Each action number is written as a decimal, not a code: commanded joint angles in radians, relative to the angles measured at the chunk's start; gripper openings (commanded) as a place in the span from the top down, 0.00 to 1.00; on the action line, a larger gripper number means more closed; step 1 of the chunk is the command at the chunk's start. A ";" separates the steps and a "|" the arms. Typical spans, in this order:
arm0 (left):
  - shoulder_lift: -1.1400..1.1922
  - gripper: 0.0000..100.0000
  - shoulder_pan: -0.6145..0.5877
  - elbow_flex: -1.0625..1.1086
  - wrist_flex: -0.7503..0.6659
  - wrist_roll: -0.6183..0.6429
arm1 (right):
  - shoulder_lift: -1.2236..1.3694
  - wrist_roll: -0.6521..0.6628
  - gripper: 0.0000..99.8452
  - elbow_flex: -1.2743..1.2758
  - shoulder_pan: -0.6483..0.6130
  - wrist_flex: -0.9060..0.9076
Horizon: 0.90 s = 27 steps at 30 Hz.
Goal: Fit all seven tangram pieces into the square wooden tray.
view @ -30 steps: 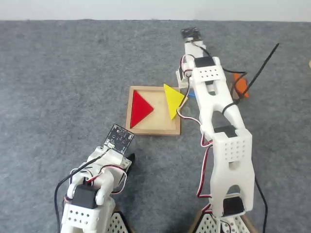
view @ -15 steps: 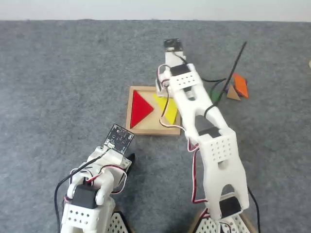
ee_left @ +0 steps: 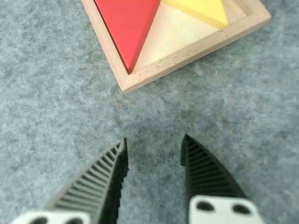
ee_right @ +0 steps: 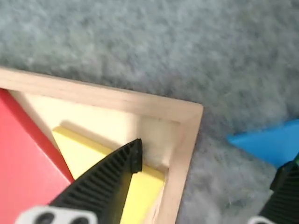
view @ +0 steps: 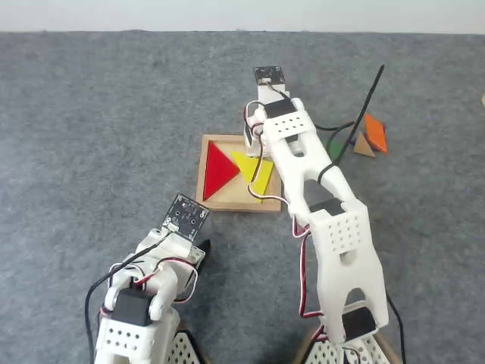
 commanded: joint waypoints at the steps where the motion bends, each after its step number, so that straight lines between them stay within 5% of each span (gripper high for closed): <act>1: -0.020 0.82 0.006 -0.013 0.006 0.008 | -0.134 -0.006 0.56 -0.041 -0.008 0.048; 8: -0.020 0.82 0.006 -0.013 0.006 0.008 | -0.214 0.124 0.56 -0.040 -0.050 0.170; 19: -0.020 0.82 0.006 -0.013 0.006 0.008 | -0.203 0.138 0.56 0.196 -0.139 0.148; 27: -0.020 0.82 0.006 -0.013 0.006 0.008 | -0.113 0.247 0.56 0.212 -0.054 0.099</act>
